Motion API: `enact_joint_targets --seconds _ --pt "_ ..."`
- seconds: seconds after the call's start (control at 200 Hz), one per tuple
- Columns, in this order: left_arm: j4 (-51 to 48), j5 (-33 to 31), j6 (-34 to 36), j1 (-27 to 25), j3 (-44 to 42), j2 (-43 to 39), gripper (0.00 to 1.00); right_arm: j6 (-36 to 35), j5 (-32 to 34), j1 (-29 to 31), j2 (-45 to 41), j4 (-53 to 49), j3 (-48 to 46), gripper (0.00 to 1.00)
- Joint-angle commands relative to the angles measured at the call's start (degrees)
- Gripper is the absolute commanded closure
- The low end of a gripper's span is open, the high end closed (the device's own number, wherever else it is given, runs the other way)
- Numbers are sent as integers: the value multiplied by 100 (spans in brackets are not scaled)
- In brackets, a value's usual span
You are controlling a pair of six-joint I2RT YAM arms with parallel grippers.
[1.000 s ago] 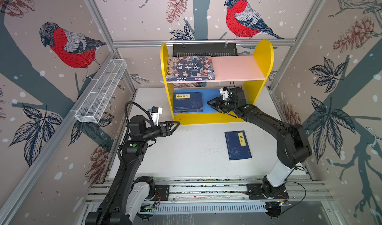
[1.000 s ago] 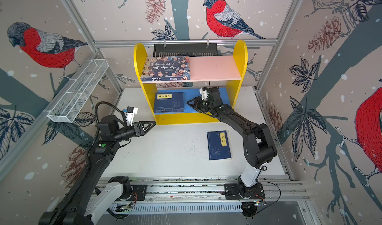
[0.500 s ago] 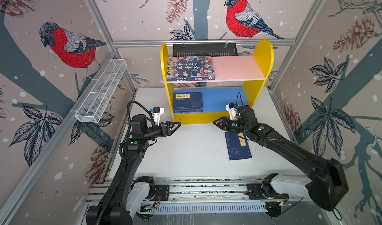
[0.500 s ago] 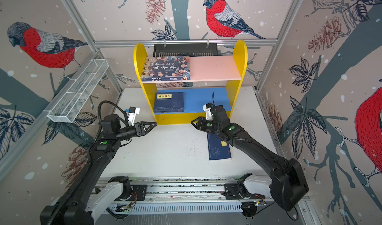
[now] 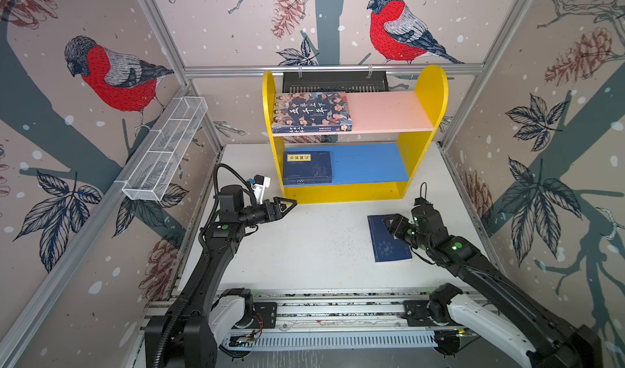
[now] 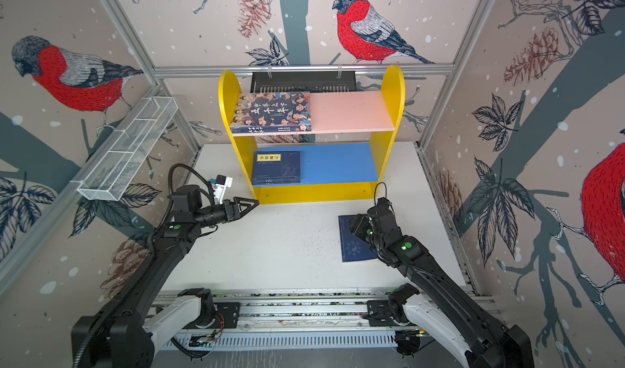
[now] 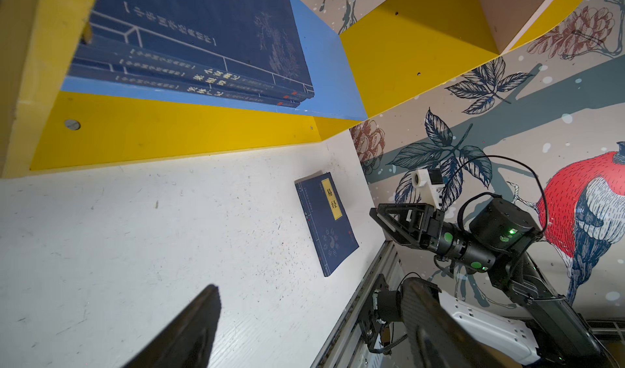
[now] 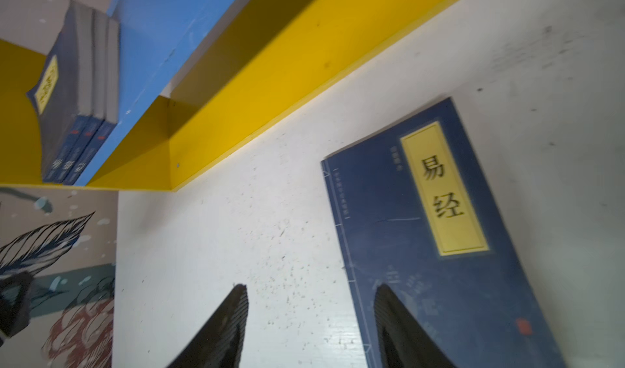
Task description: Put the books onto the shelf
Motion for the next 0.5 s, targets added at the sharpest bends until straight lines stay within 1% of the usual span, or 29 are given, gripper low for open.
enact_joint_targets --seconds 0.0,0.05,0.115,0.245,0.305,0.4,0.495 --pt "77 -50 -53 19 -89 -136 14 -33 91 -307 -30 -246 -70 38" --pt "-19 -141 -2 21 -102 -185 14 -102 13 -505 26 -238 -66 35" --pt "-118 -229 66 15 -137 -260 14 -231 -96 -735 182 -249 5 35" --pt "-70 -558 -44 6 -310 -406 14 -425 127 -963 403 -364 175 34" --pt "-47 -698 -121 7 -407 -417 14 -519 63 -1108 474 -357 182 34" --pt "112 -632 -240 -2 -568 -400 14 -735 -170 -1467 755 -208 194 34" --pt "311 -526 -366 -88 -674 -373 14 -986 -226 -1813 1343 -187 287 34"
